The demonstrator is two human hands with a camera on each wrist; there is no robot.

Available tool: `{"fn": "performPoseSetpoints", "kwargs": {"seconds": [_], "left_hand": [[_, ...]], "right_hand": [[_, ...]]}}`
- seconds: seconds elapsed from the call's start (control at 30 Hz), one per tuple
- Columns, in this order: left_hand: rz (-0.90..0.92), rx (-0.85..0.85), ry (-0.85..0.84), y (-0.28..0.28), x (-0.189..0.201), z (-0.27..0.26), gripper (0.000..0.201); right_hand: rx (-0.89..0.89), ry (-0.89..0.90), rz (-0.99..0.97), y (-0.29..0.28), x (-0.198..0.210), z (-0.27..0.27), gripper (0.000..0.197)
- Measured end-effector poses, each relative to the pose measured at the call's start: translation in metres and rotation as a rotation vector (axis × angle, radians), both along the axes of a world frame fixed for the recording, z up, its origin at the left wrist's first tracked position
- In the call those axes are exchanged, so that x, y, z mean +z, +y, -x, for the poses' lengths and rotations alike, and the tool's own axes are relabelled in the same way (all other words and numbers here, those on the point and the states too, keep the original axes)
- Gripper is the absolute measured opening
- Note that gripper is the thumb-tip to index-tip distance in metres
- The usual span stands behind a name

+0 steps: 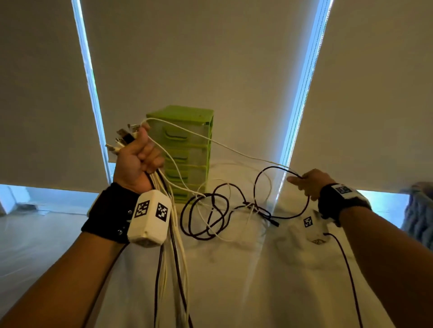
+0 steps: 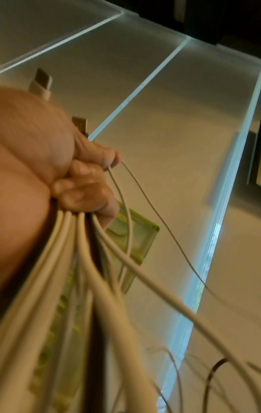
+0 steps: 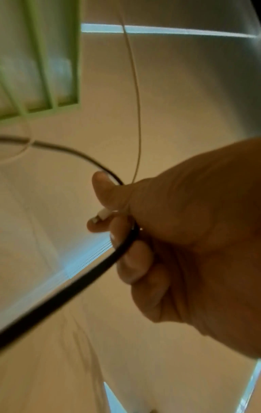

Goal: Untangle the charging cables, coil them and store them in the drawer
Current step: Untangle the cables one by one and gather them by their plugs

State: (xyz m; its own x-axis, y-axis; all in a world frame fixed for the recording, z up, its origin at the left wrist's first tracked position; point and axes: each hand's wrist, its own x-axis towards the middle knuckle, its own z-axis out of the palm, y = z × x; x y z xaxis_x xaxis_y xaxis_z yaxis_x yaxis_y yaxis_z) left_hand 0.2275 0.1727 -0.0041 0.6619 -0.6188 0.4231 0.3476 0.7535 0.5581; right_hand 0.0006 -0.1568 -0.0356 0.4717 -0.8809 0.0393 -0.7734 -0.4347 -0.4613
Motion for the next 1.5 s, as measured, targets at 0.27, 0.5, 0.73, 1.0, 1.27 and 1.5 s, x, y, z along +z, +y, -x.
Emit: {"fn": "performPoseSetpoints", "kwargs": {"seconds": [0.27, 0.5, 0.73, 1.0, 1.27, 1.5], "left_hand": [[-0.204, -0.025, 0.081, -0.012, -0.016, -0.004, 0.018], [-0.307, -0.07, 0.037, -0.011, -0.017, 0.001, 0.022], [-0.342, 0.004, 0.069, 0.008, -0.024, -0.013, 0.022], [-0.641, 0.298, 0.27, -0.004, -0.051, -0.002, 0.032], [-0.928, 0.122, -0.185, -0.045, -0.059, 0.06, 0.008], [-1.042, 0.228, -0.525, -0.079, -0.078, 0.068, 0.013]], "right_hand": [[0.054, -0.51, -0.072, 0.014, 0.031, 0.001, 0.042], [0.619, 0.025, 0.237, 0.143, 0.028, -0.039, 0.053], [0.693, 0.358, 0.288, 0.168, -0.003, -0.066, 0.035], [0.497, -0.193, 0.29, 0.133, 0.032, -0.03, 0.023], [0.51, -0.54, 0.427, 0.157, 0.055, -0.035, 0.01], [0.626, -0.771, 0.373, 0.187, 0.083, -0.027, 0.005]]}}
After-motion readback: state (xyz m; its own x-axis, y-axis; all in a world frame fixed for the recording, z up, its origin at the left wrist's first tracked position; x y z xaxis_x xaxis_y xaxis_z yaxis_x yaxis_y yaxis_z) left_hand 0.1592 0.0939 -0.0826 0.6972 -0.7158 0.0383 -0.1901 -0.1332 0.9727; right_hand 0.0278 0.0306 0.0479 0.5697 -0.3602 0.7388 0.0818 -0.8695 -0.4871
